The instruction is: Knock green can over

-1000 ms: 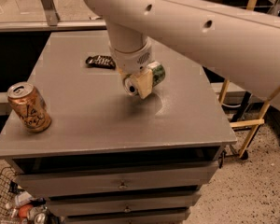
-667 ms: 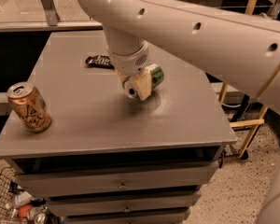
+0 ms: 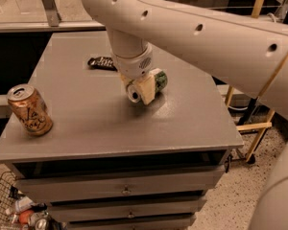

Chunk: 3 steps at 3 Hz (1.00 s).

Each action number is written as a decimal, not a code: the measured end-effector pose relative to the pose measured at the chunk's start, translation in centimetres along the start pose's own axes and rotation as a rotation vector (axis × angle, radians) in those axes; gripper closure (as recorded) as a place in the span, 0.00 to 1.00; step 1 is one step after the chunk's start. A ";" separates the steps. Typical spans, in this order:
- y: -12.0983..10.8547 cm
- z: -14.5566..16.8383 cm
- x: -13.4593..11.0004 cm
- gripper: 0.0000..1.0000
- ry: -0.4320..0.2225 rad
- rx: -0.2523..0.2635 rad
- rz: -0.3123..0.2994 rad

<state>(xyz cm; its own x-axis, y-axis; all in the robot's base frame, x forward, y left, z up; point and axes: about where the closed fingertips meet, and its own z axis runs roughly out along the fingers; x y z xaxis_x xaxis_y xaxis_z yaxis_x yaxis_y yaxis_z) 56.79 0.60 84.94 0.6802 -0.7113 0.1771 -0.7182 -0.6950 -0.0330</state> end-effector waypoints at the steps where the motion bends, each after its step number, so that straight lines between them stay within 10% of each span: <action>1: -0.2 0.0 0.0 0.62 0.001 0.012 0.001; 3: -0.5 0.0 0.1 0.16 0.002 0.030 0.002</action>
Offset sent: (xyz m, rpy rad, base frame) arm 0.0016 0.0012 0.0002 0.0069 -0.0080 0.0012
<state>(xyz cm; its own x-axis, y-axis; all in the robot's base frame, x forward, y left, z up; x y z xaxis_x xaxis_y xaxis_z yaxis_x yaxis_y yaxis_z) 57.22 0.91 85.00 0.6783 -0.7127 0.1790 -0.7150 -0.6963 -0.0629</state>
